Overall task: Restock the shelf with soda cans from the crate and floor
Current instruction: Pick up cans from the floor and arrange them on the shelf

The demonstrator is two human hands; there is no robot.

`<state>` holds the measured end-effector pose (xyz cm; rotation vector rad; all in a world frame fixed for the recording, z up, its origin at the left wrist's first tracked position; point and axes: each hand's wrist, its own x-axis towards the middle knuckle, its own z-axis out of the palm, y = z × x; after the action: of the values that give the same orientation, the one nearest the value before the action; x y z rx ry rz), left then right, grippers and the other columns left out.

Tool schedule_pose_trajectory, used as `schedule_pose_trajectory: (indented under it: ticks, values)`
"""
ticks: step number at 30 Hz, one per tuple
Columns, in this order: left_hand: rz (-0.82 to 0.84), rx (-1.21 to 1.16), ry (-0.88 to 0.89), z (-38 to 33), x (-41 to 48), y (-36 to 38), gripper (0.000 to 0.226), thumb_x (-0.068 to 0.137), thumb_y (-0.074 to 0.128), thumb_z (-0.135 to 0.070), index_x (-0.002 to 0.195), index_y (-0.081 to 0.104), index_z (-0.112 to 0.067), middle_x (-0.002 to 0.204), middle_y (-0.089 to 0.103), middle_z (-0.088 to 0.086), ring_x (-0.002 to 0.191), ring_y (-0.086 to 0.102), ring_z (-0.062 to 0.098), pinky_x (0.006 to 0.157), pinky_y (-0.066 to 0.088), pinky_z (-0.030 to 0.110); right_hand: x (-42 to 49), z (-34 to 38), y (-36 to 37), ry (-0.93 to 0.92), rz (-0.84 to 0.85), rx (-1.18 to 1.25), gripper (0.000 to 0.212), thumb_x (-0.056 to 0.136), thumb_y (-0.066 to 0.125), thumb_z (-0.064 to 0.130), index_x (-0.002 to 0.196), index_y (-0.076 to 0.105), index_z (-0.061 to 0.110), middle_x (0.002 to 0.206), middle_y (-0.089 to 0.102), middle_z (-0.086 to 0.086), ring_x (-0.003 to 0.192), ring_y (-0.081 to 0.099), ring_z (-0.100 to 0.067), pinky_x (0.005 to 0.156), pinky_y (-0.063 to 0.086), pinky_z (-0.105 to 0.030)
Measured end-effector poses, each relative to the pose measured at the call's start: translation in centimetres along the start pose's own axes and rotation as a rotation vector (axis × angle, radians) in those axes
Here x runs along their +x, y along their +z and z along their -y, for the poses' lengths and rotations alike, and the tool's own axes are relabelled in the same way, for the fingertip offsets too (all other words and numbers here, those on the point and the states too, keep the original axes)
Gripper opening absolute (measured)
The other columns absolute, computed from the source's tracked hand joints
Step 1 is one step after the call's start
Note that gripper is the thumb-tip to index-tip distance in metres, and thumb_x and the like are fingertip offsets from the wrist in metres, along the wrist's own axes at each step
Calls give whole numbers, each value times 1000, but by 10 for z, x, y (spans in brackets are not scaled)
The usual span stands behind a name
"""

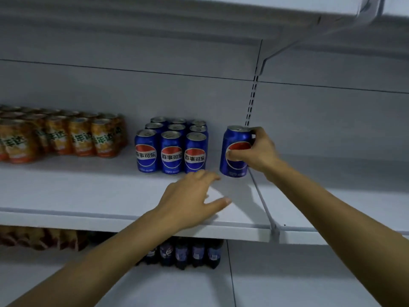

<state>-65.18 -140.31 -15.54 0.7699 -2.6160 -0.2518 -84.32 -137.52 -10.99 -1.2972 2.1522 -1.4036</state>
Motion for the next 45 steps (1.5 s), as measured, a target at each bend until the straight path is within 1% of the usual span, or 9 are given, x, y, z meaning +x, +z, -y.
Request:
schedule_pose_trajectory:
  ticks: [6, 11, 16, 19, 21, 25, 34, 39, 45]
  values:
    - [174, 259, 47, 13, 16, 15, 65, 89, 41, -65, 141, 36, -26, 141, 40, -3, 127, 36, 17, 96, 38, 34, 73, -29, 49, 32, 34, -42, 76, 63, 83, 18, 127, 42, 11, 110, 59, -2, 101, 60, -22, 82, 54, -36]
    - [371, 260, 9, 28, 19, 16, 65, 86, 43, -68, 131, 44, -22, 127, 47, -1, 114, 42, 19, 87, 40, 34, 114, -46, 74, 10, 29, -29, 73, 60, 83, 28, 122, 51, 7, 106, 65, -2, 95, 64, -18, 60, 42, -16]
    - [521, 275, 69, 31, 27, 10, 71, 80, 52, -69, 130, 44, -20, 124, 46, 0, 110, 41, 18, 81, 40, 32, 111, -59, 86, -61, -90, -5, 80, 68, 84, 15, 133, 38, 5, 113, 55, 3, 99, 56, -12, 76, 43, -21]
    - [540, 278, 81, 30, 31, 9, 72, 78, 56, -70, 128, 43, -20, 121, 46, 1, 107, 41, 19, 78, 38, 31, 100, -72, 97, -39, -126, -25, 82, 63, 87, 16, 129, 40, 7, 123, 60, -8, 108, 60, -23, 82, 49, -30]
    - [537, 274, 83, 31, 32, 11, 73, 77, 56, -70, 129, 43, -20, 121, 46, 0, 107, 41, 19, 77, 37, 30, 97, -77, 101, 5, -139, -37, 75, 68, 85, 18, 127, 41, 7, 123, 61, -11, 109, 60, -28, 77, 46, -29]
    - [531, 259, 94, 31, 33, 12, 72, 78, 56, -69, 131, 40, -21, 122, 45, 0, 107, 40, 18, 77, 35, 31, 105, -73, 102, 9, -121, -95, 73, 69, 84, 22, 125, 42, 5, 123, 60, -12, 110, 59, -30, 75, 42, -28]
    - [541, 155, 35, 40, 31, 11, 72, 82, 56, -64, 138, 37, -24, 133, 42, -3, 117, 40, 16, 96, 43, 35, 132, -66, 117, 101, -154, -181, 65, 76, 78, 18, 125, 36, 7, 126, 54, -17, 111, 57, -35, 84, 47, -40]
    - [537, 161, 35, 41, 33, 11, 71, 82, 57, -62, 137, 38, -23, 131, 44, -2, 117, 41, 17, 97, 43, 36, 136, -65, 117, 124, -93, -166, 73, 72, 81, 18, 127, 34, 6, 128, 52, -17, 113, 56, -35, 87, 46, -41]
    - [549, 169, 35, 40, 36, 13, 69, 81, 58, -63, 135, 39, -24, 129, 45, -2, 114, 42, 17, 95, 43, 35, 138, -59, 117, 134, -109, -182, 63, 82, 72, 16, 131, 33, 5, 131, 50, -19, 115, 54, -35, 90, 46, -40]
